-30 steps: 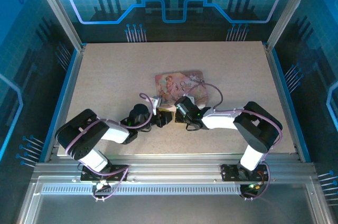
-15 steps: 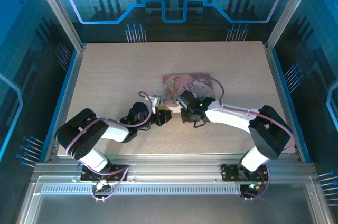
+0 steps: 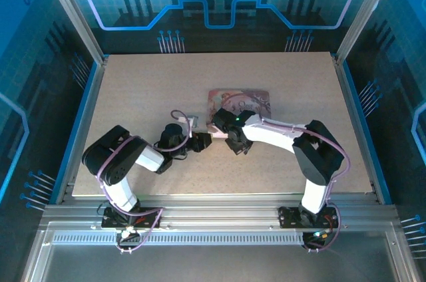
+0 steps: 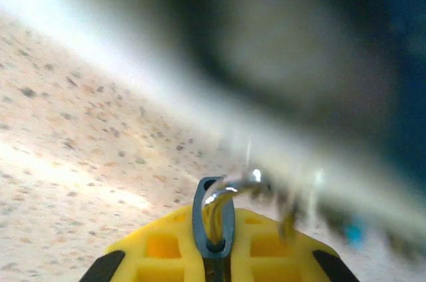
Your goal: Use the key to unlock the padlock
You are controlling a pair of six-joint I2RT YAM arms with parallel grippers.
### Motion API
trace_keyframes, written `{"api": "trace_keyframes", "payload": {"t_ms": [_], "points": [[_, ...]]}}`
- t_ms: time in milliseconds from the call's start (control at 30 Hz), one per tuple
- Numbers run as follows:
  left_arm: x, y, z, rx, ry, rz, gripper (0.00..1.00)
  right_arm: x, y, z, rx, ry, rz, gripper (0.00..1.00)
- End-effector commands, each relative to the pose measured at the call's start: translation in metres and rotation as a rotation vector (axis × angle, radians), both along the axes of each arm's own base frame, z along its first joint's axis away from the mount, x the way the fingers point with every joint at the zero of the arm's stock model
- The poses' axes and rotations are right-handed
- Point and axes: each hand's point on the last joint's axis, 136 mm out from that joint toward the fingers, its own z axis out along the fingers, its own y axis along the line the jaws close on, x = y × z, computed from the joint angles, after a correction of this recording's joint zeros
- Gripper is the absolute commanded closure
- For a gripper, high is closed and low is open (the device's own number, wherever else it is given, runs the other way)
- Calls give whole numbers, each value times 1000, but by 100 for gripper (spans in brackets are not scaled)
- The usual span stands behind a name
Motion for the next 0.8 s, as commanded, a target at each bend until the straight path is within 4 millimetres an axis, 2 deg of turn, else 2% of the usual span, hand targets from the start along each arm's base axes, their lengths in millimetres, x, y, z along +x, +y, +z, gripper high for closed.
{"api": "trace_keyframes", "payload": {"t_ms": [0,100,200,400,567,667,767], "points": [[7,0,11,-50,-24,-11,63,9,-10,10,-245,-58,134,100],[9,0,13,-56,-29,-12,63,16,-12,15,-380,-122,196,100],[12,0,13,-60,-27,-12,63,21,-5,17,-436,-166,257,100],[15,6,17,-92,-22,8,64,32,35,22,-356,-257,410,100],[7,12,19,-91,-20,10,65,34,64,17,-266,-245,557,100],[1,18,17,-64,-16,20,65,33,70,15,-241,-230,604,100],[-3,26,13,-39,-13,40,65,35,61,19,-224,-221,570,100]]}}
